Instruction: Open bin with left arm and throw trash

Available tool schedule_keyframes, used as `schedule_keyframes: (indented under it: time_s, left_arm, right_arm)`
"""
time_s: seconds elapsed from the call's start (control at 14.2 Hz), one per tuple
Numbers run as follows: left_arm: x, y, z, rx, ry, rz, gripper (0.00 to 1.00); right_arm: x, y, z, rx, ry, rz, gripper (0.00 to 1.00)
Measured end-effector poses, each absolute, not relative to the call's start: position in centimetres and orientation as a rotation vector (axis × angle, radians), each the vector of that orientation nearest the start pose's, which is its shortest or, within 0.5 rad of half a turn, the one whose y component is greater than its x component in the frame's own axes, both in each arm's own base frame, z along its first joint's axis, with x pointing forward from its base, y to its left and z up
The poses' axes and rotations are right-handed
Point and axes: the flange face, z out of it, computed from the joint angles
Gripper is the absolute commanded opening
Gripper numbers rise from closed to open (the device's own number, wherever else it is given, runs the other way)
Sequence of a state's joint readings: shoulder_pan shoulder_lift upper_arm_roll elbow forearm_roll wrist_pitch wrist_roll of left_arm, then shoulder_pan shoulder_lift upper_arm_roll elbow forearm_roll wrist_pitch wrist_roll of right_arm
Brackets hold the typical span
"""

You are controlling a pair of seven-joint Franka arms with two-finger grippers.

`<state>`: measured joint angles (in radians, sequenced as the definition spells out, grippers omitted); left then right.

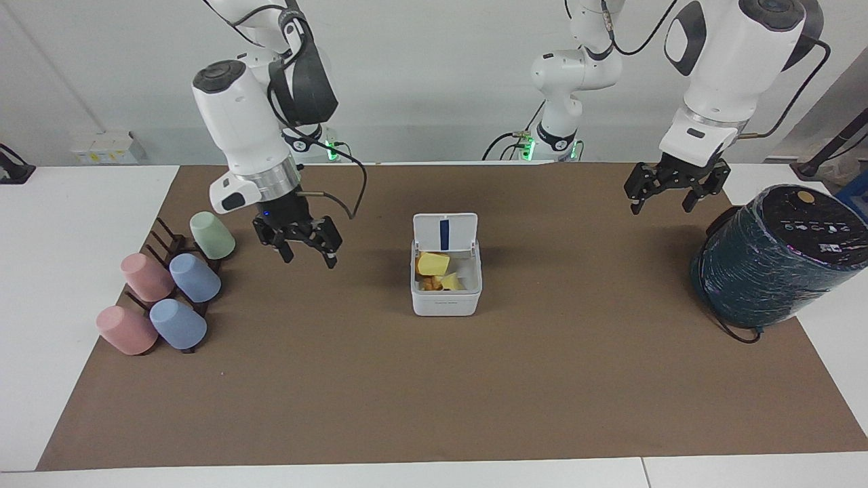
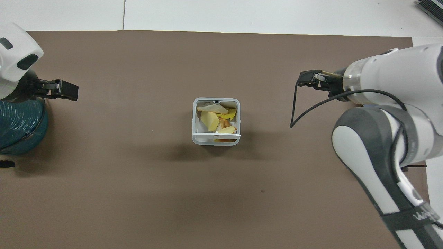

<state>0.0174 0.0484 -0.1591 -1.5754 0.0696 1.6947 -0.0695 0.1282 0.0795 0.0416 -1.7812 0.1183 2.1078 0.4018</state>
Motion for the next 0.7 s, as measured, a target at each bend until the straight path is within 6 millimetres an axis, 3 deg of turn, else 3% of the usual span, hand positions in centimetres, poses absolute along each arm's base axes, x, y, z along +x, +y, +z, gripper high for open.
schedule_keyframes:
  time_s: [0.21, 0.35, 0.7]
  left_arm:
    - [57.6, -7.4, 60.7, -3.088, 0.127, -0.120, 1.00]
    - [57.6, -7.5, 60.7, -3.097, 0.134, -0.119, 1.00]
    - [57.6, -7.5, 60.7, -3.099, 0.140, -0.121, 1.00]
  right_arm:
    - [58.9, 7.4, 54.9, -3.061, 0.256, -0.309, 1.00]
    - [58.2, 6.8, 55.9, -3.139, 0.172, -0.284, 1.00]
    - [56.7, 6.6, 56.7, -3.182, 0.148, -0.170, 1.00]
